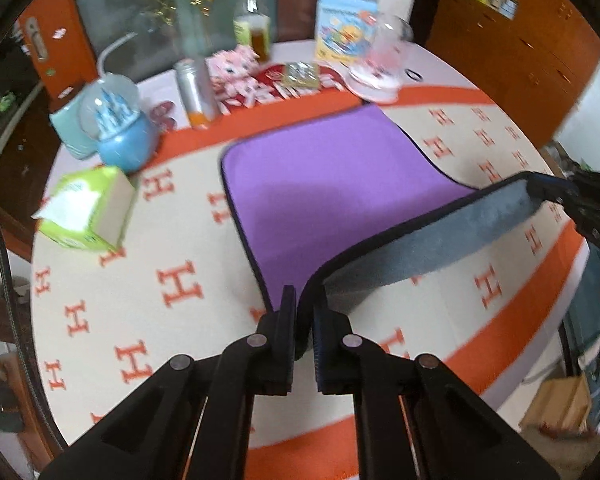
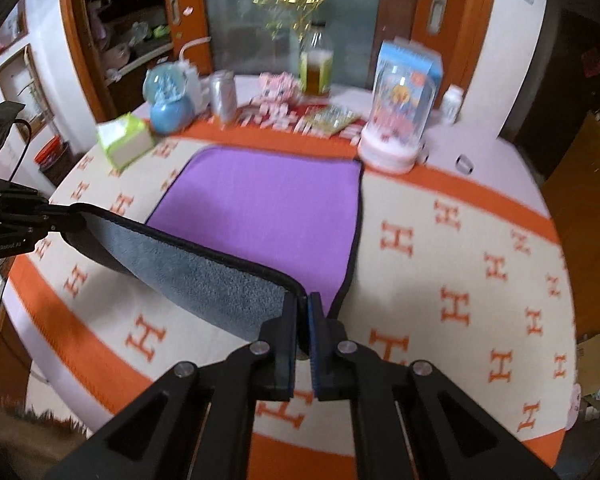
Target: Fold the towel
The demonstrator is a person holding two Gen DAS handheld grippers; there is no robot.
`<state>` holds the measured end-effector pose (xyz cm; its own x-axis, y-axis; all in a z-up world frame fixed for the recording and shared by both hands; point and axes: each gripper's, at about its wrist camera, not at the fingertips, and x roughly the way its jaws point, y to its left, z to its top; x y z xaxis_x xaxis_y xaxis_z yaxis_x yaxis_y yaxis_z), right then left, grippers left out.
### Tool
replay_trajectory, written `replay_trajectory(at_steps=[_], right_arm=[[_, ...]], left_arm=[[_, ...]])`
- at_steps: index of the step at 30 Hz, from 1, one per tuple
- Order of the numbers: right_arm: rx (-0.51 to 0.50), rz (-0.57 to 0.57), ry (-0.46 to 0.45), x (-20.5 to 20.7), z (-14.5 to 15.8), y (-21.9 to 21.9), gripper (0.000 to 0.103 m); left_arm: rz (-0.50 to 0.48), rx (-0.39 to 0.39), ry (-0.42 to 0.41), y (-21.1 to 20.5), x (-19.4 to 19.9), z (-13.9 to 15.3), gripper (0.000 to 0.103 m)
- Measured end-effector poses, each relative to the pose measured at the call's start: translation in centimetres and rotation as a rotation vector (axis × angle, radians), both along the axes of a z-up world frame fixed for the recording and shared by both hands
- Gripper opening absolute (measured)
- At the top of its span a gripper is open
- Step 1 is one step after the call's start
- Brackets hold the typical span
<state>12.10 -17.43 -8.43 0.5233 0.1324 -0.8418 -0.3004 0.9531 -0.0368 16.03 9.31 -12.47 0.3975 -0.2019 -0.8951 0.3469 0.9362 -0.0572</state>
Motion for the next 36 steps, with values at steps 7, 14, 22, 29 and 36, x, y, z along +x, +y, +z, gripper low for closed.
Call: replay_trajectory(at_steps=[7,14,22,29,36], right_arm=[[-0.012,-0.047,-0.074,4.1,2.2,1.1,0.005],[-0.007,-0.053,-0.068,11.3,0.4,1.3,0.005],[-0.012,-0.092,0.007,18.5,-5.2,0.8,0.005],[-0.002,-0.114,0.061,22.2,-9.4,0.5,0.005],[-0.001,-0.128,0.072,23.8,-11.6,0.6,0.005]], left_arm=[[0.075,0.026,-0.061,0.1,4.8,1.7,0.005],[0.179,0.057,-0.054,0.0,11.1,-0.3,0.005],[0.253,0.096,-0.011,-1.2,17.0,-5.4,0.005],[0.283,0.154,0.01,-2.2,20.3,-9.4,0.005],[0.326,0.155,0.041,-2.2,21.7,-11.4,0.005]])
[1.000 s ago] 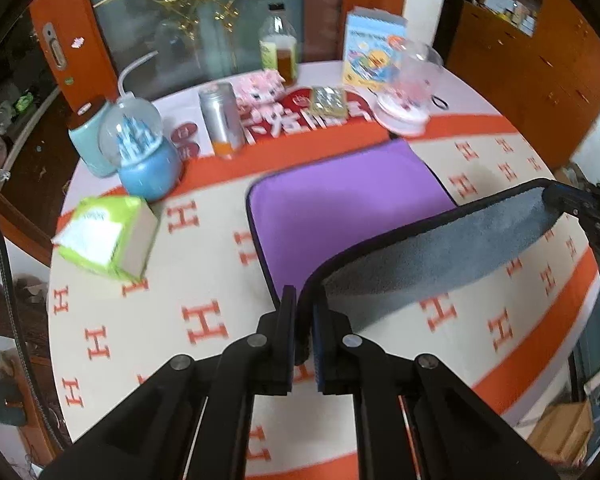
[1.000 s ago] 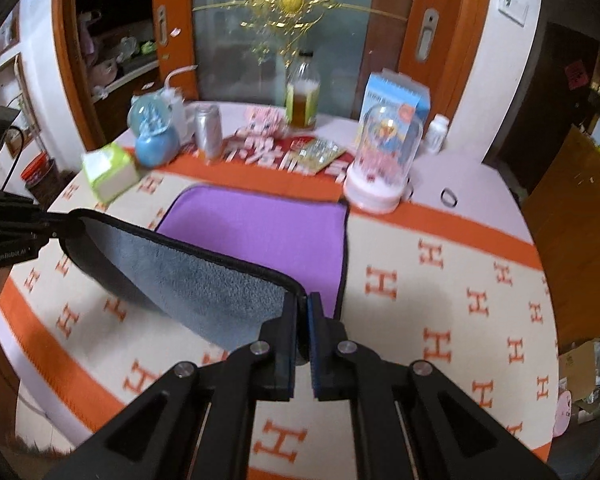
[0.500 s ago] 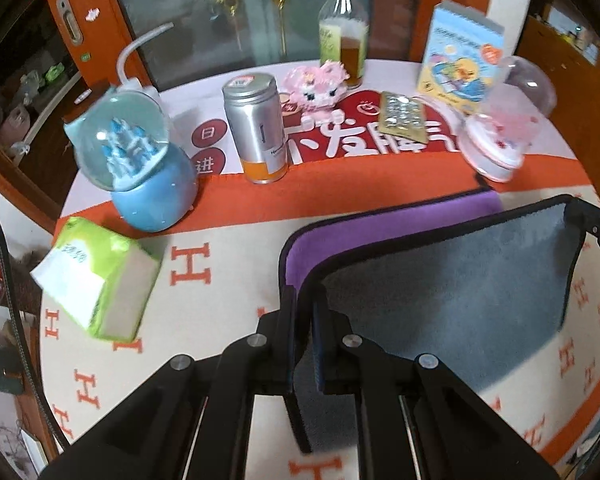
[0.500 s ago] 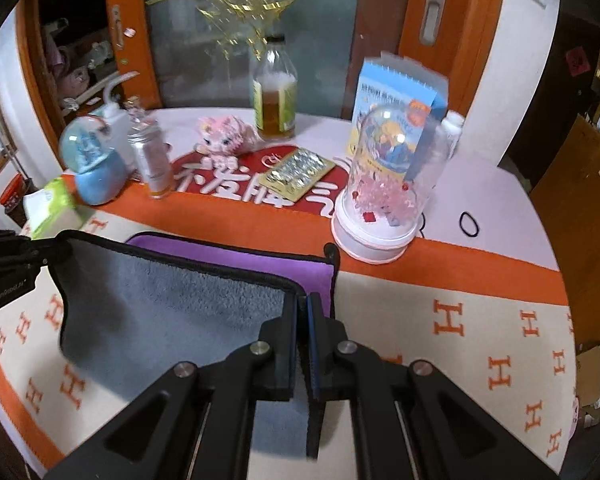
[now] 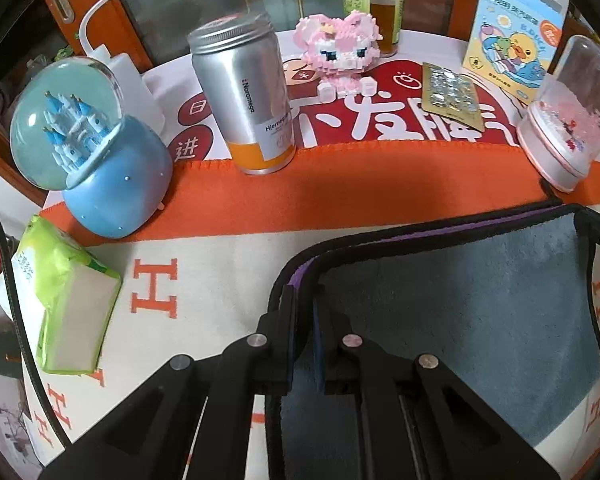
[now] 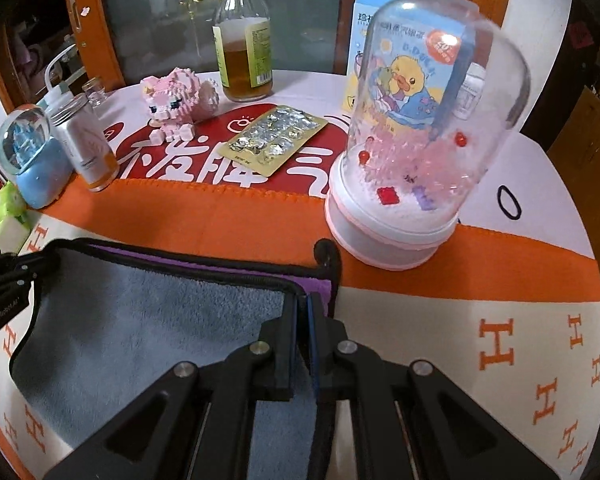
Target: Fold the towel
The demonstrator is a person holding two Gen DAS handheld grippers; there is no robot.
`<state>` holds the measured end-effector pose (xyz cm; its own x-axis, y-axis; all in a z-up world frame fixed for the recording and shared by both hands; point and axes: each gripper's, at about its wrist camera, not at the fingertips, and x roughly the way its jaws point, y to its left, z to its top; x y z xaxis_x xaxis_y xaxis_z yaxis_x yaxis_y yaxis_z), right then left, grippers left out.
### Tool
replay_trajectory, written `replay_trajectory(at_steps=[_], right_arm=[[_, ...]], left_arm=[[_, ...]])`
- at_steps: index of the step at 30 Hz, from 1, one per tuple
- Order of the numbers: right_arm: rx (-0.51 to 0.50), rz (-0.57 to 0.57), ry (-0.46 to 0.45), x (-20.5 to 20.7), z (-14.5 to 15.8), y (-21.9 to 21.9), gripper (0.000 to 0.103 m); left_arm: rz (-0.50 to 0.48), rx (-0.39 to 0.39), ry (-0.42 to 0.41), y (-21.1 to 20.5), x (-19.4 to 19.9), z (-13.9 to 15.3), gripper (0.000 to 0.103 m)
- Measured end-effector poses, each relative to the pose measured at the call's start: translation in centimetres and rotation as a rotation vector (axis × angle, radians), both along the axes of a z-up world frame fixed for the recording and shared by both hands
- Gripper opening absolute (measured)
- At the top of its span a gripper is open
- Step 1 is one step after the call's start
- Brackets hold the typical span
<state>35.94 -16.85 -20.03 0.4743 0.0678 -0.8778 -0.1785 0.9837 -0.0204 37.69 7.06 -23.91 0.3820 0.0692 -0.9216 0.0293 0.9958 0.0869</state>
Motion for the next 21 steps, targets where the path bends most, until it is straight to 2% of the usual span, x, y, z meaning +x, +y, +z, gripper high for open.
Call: replay_trajectory(at_steps=[6,15,21], right_arm=[[-0.025,0.002,0.022,0.7,-1.5,0.3,0.005],[-0.038,-0.013,0.019,0.8,-1.6,0.0,0.005],[-0.061,-0.015,0.008,1.4,-1.8,0.4,0.005]], left_arm=[[0.025,0.005,-0.008,-0.1,0.5,-0.8,0.006],[0.093,0.006,-0.095,0.0,0.7,0.0,0.006],[0.117,0.028,-0.086,-0.3,1.0,-0.8,0.006]])
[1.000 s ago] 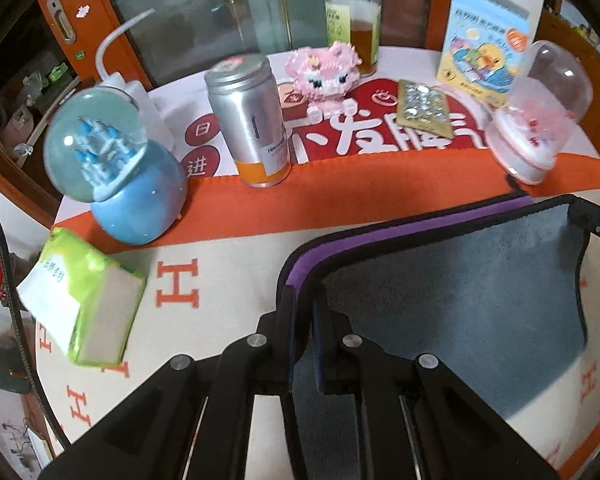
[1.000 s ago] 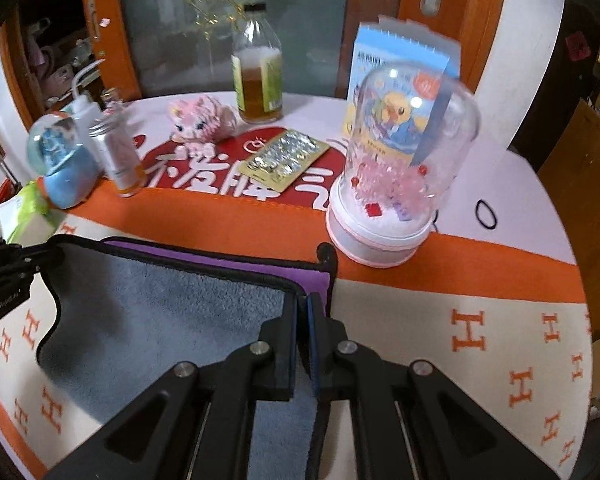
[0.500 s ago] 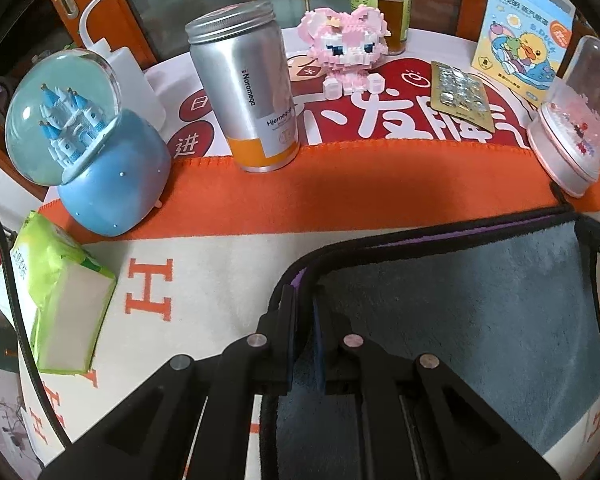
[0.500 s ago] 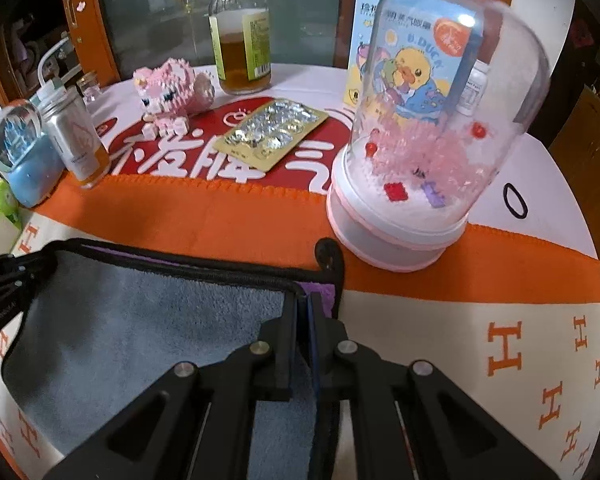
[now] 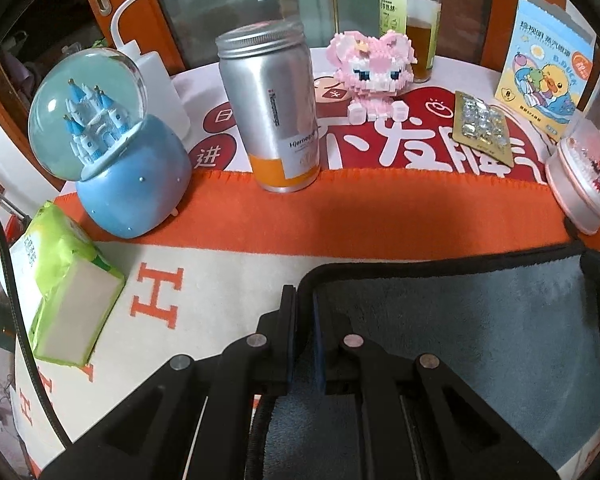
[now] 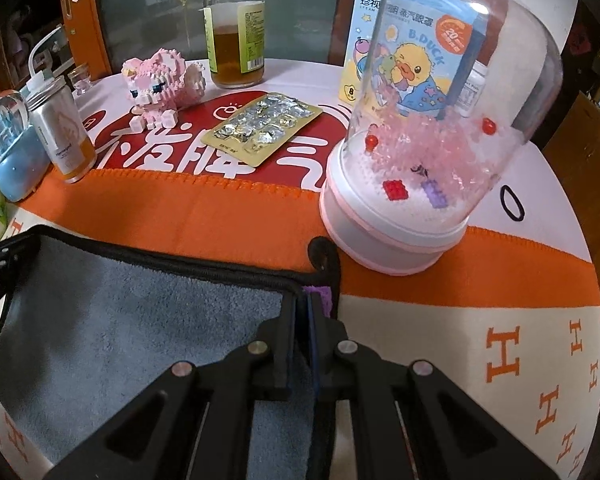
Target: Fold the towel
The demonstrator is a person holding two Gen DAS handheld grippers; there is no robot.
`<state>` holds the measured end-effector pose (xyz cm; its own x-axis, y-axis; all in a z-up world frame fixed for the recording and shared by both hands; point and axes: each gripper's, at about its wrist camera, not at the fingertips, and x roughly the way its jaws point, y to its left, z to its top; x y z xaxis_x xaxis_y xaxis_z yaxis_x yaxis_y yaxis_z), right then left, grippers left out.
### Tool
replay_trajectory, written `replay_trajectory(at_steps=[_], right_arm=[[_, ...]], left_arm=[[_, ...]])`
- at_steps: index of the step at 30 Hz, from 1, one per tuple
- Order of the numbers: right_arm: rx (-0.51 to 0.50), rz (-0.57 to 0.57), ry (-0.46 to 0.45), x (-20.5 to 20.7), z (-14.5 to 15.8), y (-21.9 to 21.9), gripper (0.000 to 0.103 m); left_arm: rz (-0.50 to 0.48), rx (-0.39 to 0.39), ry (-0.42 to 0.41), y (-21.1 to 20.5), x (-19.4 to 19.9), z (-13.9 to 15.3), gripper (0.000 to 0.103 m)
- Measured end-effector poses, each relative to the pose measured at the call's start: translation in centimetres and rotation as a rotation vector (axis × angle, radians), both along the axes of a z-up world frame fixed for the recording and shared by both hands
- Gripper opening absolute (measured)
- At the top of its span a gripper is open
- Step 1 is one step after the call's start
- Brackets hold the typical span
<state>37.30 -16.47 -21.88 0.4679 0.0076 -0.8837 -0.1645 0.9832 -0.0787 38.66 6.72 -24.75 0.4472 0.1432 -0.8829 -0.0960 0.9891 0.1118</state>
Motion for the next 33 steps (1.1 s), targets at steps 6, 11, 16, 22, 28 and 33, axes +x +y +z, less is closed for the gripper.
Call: replay_trajectory(at_steps=[6,11,16,22,28,33], right_arm=[[-0.025,0.015,0.005,0.2,-0.3,0.4,0.005],[-0.011,-0.008,0.007,-0.2,1.0,-0.3,0.017],[0.037,-0.012,-0.021,-2.4,4.6,-0.6,0.018],[0.076,-0.018,-0.097,-7.4,10.3,-0.1,0.037],[0.102,-0.046,-0.168,-13.2,15.5,0.4,0.042],[0.119,-0.077,-0.211,-18.9,18.8,0.6,0.048]], left_arm=[[0.01,0.014,0.006,0.1,-0.3,-0.4,0.012],[0.037,0.023,0.01,0.7,-0.8,0.6,0.039],[0.04,0.015,-0.033,0.9,-3.3,4.5,0.072],[-0.015,-0.033,-0.135,0.2,-8.1,11.3,0.09],[-0.075,-0.106,-0.192,0.2,-14.4,16.9,0.1],[-0.13,-0.146,-0.222,0.0,-19.6,19.4,0.102]])
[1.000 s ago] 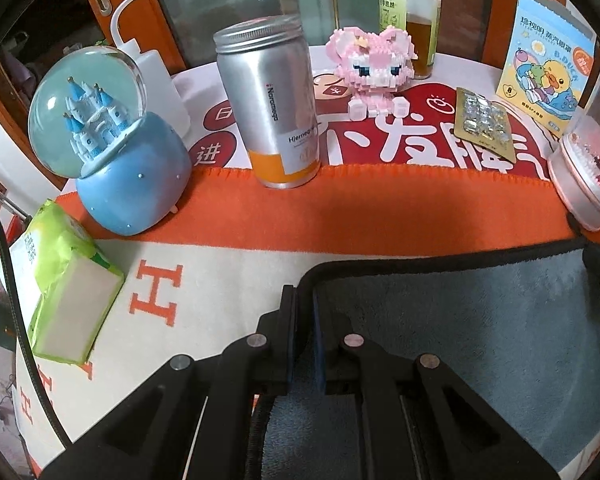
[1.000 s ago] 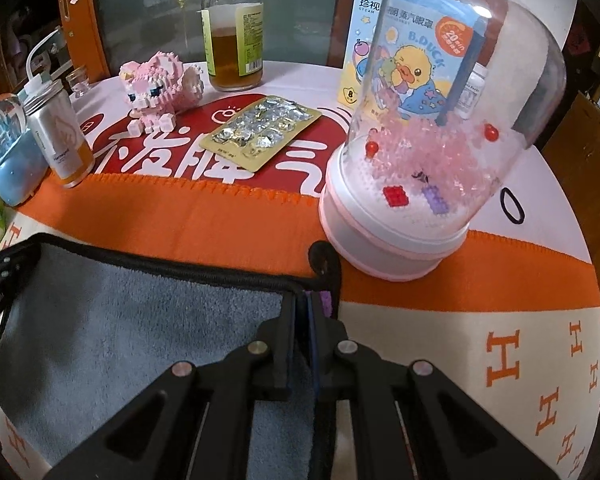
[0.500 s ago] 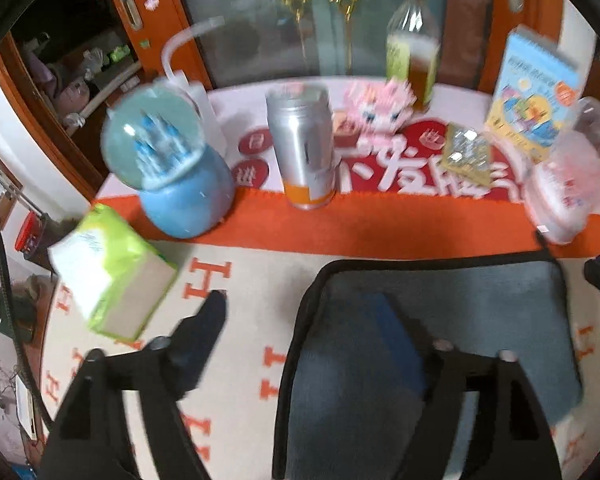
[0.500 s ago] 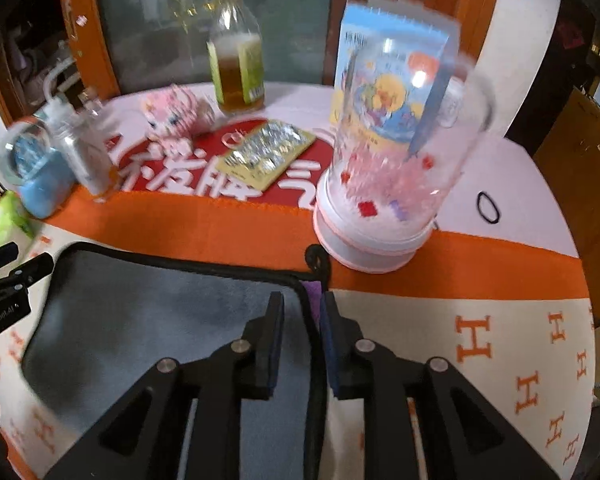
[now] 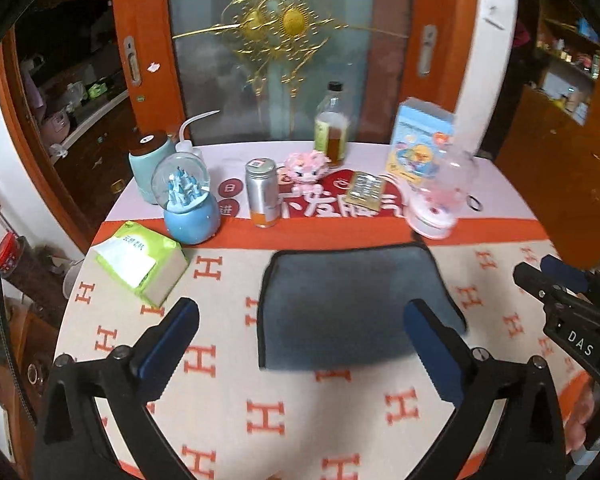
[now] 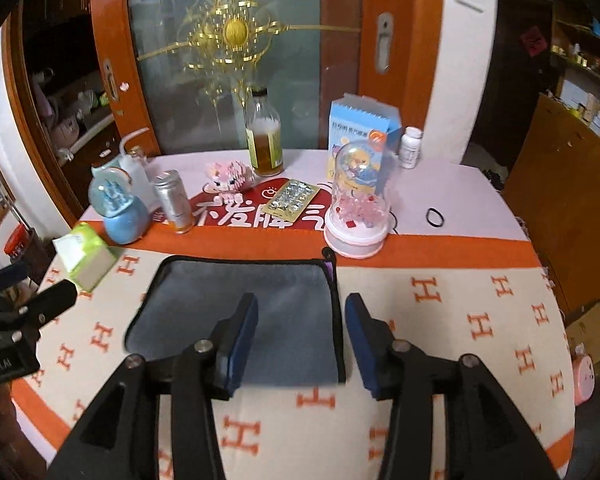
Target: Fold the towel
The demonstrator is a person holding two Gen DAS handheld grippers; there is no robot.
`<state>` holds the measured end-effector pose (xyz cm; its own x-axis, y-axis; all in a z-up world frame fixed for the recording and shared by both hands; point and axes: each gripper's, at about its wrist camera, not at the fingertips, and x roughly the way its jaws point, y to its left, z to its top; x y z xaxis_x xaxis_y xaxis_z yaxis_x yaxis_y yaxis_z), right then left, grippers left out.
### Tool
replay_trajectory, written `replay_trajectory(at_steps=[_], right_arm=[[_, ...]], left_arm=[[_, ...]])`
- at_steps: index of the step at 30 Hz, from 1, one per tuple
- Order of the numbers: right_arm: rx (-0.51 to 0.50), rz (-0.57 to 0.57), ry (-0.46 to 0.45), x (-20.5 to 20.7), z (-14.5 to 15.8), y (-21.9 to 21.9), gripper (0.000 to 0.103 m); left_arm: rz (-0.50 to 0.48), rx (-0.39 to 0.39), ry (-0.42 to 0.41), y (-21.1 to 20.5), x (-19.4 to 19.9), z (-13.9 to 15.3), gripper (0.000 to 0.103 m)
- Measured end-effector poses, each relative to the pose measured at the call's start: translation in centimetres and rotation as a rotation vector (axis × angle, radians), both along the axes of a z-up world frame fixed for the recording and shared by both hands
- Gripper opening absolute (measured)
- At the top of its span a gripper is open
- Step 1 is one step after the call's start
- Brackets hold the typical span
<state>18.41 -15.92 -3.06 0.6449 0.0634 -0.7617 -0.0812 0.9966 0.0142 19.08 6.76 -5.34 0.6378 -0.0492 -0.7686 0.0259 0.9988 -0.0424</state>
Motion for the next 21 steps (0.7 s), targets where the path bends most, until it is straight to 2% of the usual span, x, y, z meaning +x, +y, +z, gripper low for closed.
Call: replay_trajectory(at_steps=[7,10,16,21], right_arm=[[-0.002,-0.035,-0.023,-7.6,2.2,0.6,0.059],[0.006,-0.057,-0.024,-10.0,2.6,0.7,0.06],[0.053,-0.086,-0.008,-13.7,3.2,0.1,0.06],[0.053,-0.097,-0.016,-15.2,4.3,-0.8,0.06]], left_arm=[[-0.042,-0.029,-0.015,0.1,-6.2,2.1,0.102],[-0.051,-0.047,-0.02,0.2,-8.5,2.7,0.102],[-0.045,-0.073,-0.026,0.4,-11.7,3.6,0.102],[-0.036,-0.055,-0.054,-0.3,-13.2,5.1,0.102]])
